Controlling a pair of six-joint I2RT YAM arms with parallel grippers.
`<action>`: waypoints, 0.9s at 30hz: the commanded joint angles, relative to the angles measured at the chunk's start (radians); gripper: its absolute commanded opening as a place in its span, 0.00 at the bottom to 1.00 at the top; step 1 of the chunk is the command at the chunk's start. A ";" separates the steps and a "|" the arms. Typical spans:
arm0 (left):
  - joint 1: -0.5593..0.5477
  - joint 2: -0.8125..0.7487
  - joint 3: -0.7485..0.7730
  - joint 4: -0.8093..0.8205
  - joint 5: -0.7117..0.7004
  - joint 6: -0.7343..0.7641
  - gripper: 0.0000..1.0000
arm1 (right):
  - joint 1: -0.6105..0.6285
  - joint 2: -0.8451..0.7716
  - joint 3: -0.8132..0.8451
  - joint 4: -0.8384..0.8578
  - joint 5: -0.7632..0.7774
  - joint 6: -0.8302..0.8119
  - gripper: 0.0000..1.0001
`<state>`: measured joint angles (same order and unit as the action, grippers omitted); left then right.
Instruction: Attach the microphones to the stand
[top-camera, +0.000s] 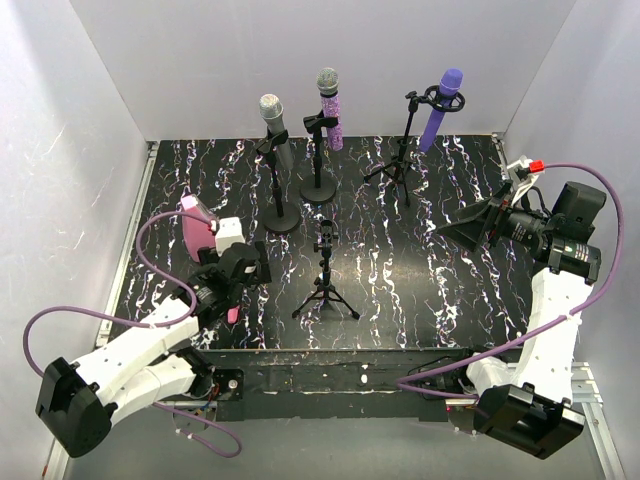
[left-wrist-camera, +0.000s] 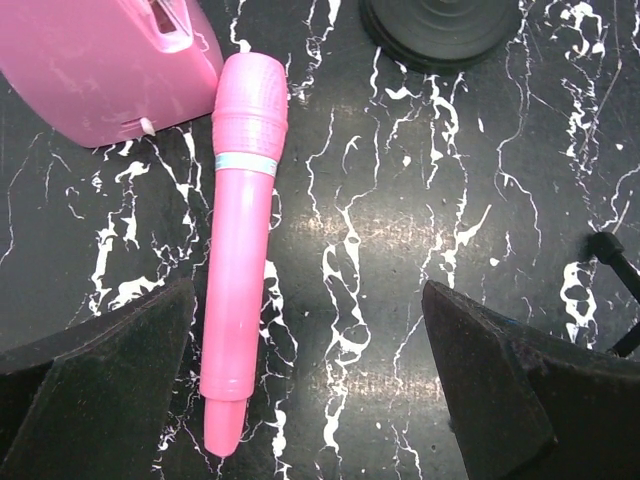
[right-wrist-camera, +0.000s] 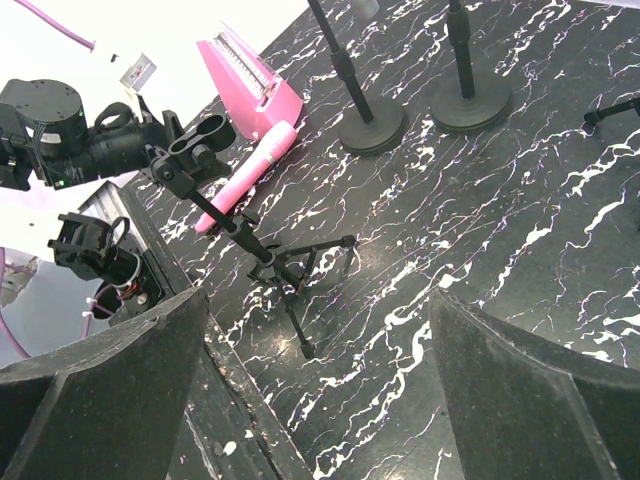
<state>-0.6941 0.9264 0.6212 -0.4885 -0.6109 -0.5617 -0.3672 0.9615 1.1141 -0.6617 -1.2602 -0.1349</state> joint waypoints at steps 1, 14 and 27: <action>0.024 -0.034 -0.024 0.019 -0.047 -0.003 0.98 | -0.006 0.002 0.003 0.020 -0.021 -0.008 0.97; 0.122 0.002 -0.025 0.048 0.043 0.008 0.98 | -0.006 -0.001 0.001 0.022 -0.019 -0.008 0.97; 0.231 0.247 0.012 -0.005 0.161 -0.161 0.93 | -0.006 -0.004 0.006 0.014 -0.025 -0.012 0.97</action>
<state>-0.4889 1.1107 0.5915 -0.4564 -0.4854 -0.6403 -0.3676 0.9634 1.1141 -0.6617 -1.2606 -0.1349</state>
